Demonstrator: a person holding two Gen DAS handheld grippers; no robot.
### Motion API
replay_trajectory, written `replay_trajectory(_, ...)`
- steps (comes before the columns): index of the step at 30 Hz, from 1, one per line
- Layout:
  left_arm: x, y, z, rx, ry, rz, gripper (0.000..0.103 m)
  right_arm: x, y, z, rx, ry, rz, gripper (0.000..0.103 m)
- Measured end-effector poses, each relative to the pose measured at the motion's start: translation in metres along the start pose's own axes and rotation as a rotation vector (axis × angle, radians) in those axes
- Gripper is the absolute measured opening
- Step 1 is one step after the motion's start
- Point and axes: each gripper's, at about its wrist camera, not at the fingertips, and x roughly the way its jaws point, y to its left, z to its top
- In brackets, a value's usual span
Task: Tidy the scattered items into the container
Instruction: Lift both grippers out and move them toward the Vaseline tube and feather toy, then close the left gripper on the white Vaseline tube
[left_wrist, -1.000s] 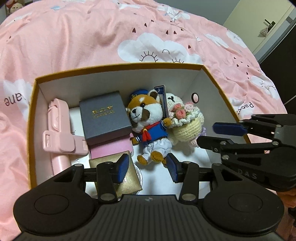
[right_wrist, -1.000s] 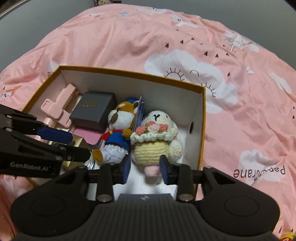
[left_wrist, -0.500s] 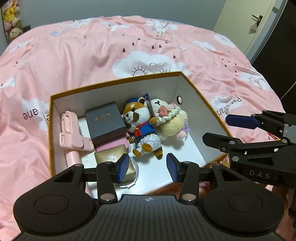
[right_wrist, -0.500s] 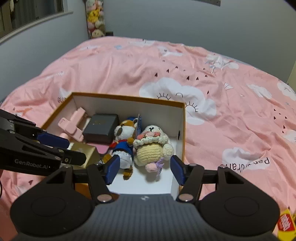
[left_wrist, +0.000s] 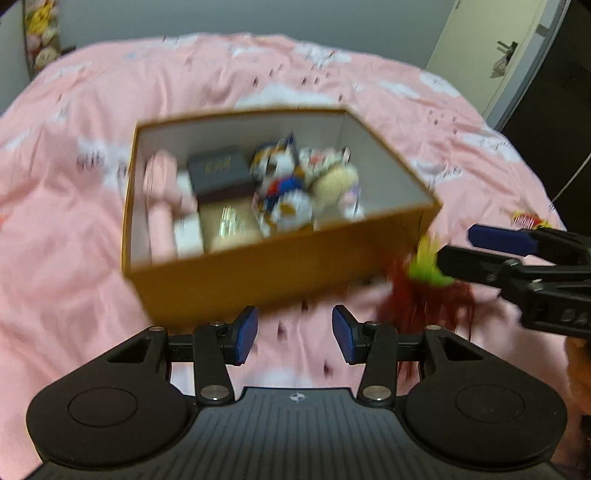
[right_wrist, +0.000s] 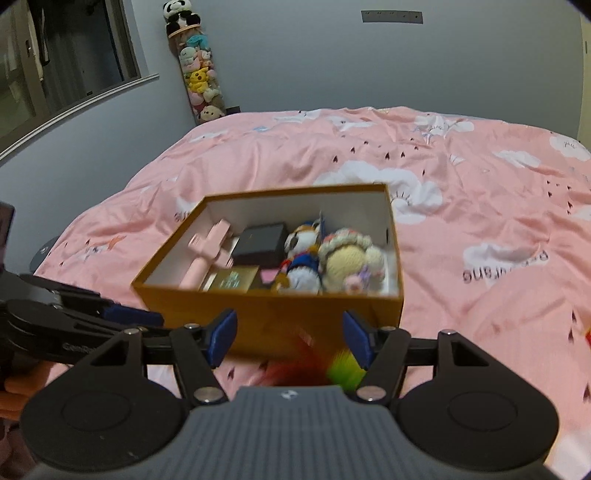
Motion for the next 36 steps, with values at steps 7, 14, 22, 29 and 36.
replay_trajectory(7, 0.027, 0.006, -0.052, -0.077, 0.131, 0.041, 0.052, -0.006, 0.011, -0.039, 0.017, 0.091, 0.050, 0.064)
replay_trajectory(14, 0.050, 0.016, -0.076, -0.130, 0.235, 0.067, 0.052, -0.001, 0.024, -0.077, -0.015, 0.187, 0.048, 0.064)
replay_trajectory(22, 0.060, 0.025, -0.090, -0.187, 0.254, 0.044, 0.058, 0.004, 0.023, -0.087, 0.002, 0.225, 0.054, 0.064)
replay_trajectory(29, 0.065, 0.036, -0.095, -0.257, 0.237, -0.038, 0.058, 0.010, 0.023, -0.089, 0.005, 0.245, 0.057, 0.064)
replay_trajectory(36, 0.068, 0.050, -0.101, -0.339, 0.235, -0.116, 0.052, 0.012, 0.022, -0.089, 0.008, 0.253, 0.052, 0.064)
